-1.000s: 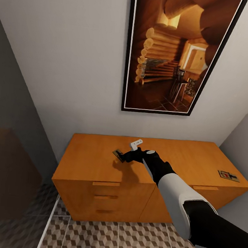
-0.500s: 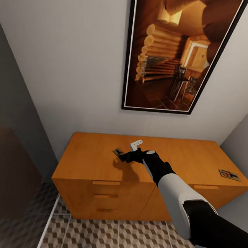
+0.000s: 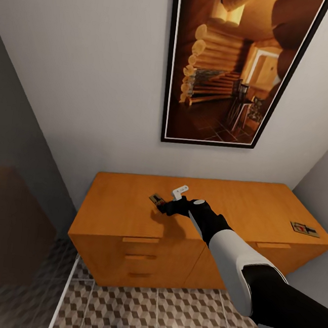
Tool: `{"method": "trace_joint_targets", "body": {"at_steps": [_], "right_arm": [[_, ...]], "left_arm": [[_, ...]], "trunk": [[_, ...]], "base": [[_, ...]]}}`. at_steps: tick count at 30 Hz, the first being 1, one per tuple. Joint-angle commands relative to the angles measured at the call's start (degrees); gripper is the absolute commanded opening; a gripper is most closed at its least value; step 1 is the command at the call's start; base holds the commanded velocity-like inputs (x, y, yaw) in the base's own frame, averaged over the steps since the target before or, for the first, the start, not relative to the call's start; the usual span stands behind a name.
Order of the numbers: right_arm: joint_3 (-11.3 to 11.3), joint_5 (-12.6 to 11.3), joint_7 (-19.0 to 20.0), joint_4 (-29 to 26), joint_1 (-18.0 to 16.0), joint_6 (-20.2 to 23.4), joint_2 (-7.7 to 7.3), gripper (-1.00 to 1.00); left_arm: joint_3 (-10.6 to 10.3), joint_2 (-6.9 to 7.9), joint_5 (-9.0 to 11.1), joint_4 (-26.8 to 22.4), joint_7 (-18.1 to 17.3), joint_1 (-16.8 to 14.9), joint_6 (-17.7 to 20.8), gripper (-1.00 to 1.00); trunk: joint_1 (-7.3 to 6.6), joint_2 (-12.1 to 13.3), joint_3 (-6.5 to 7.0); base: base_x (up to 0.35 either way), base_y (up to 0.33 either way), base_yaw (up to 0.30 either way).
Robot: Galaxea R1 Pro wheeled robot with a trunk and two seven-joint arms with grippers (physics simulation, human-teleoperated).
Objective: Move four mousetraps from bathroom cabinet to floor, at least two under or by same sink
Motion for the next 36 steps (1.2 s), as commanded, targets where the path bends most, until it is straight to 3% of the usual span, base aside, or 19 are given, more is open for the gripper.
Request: {"method": "trace_joint_targets", "body": {"at_steps": [1,36], "right_arm": [[0.03,0.44,0.21,-0.11,-0.03,0.27,0.00,1.00],[0.03,0.45,0.22,-0.05,-0.03,0.25,0.00,1.00]], "left_arm": [[-0.49,-0.04,0.40,0.20,0.04,-0.08,-0.35,1.00],[-0.49,-0.04,0.40,0.20,0.04,-0.08,-0.32,1.00]], "trunk": [[0.03,-0.11,-0.16],[0.03,-0.11,-0.33]], "base": [[0.000,0.000,0.000],[0.044,-0.006,0.000]]}}
